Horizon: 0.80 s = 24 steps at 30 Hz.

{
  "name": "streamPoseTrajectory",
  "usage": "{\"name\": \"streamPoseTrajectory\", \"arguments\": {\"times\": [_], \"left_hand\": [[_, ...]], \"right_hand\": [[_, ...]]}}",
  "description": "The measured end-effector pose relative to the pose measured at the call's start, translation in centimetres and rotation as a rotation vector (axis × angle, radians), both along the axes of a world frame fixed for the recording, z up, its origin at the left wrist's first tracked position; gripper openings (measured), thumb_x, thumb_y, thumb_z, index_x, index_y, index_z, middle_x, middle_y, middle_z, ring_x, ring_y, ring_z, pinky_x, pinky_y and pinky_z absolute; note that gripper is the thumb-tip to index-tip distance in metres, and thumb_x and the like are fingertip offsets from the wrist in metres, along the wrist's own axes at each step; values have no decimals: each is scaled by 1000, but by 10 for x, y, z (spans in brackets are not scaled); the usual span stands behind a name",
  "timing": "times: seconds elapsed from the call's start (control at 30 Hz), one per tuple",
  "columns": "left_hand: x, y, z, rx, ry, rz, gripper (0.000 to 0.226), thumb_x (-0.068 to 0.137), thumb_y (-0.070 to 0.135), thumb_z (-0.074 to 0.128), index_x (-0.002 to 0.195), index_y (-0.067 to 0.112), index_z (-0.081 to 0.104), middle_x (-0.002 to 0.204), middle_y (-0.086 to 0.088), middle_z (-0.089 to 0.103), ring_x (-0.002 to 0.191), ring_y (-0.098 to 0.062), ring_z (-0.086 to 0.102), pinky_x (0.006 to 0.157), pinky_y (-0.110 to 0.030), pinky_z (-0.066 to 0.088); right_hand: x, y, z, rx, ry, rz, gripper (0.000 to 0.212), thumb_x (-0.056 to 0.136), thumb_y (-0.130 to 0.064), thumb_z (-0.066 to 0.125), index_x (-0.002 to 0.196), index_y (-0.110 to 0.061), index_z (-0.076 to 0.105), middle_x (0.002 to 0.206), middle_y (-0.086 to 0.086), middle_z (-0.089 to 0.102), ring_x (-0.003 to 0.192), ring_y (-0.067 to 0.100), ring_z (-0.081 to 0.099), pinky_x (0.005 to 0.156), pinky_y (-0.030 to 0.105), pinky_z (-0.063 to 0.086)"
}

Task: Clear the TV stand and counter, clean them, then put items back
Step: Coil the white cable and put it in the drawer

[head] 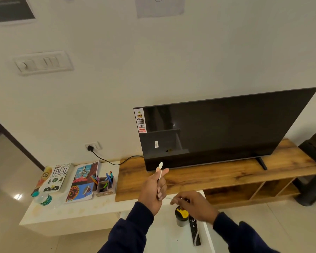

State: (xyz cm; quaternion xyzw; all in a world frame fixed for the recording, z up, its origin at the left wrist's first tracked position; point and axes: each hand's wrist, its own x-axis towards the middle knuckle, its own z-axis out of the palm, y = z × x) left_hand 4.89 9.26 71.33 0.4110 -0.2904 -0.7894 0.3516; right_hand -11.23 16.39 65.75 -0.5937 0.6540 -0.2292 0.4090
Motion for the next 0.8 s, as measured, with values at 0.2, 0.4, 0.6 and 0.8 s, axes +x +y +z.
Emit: {"name": "streamPoseTrajectory", "arguments": {"times": [0.2,0.4,0.6,0.8], "left_hand": [[-1,7,10,-143,-113,-203,37,109,33,33,128,13,57,99,-19,75,36,-7,32,41,-14,31],[-1,10,9,-246,-202,-313,46,108,41,30,128,13,60,113,-16,74,35,-7,34,41,-15,28],[-7,13,0,-304,-345,-237,39,109,37,32,125,15,60,104,-5,78,41,-7,32,42,-17,31],[-19,4,-5,-258,-347,22,39,108,37,33,99,12,62,81,-13,66,65,-12,58,60,-23,48]], "right_hand": [[-36,-50,21,-73,161,66,17,100,-27,62,83,-28,63,79,-7,61,71,-1,57,68,18,48],[-42,-82,48,-266,237,117,2,94,-21,70,92,-21,71,90,-6,67,84,9,63,83,32,57],[-34,-72,68,-196,120,76,12,96,-28,68,101,-19,75,94,-7,70,88,4,65,79,20,51],[14,-31,62,-300,88,-13,15,106,-27,51,99,-20,63,85,-8,63,74,4,59,70,20,52]]}}
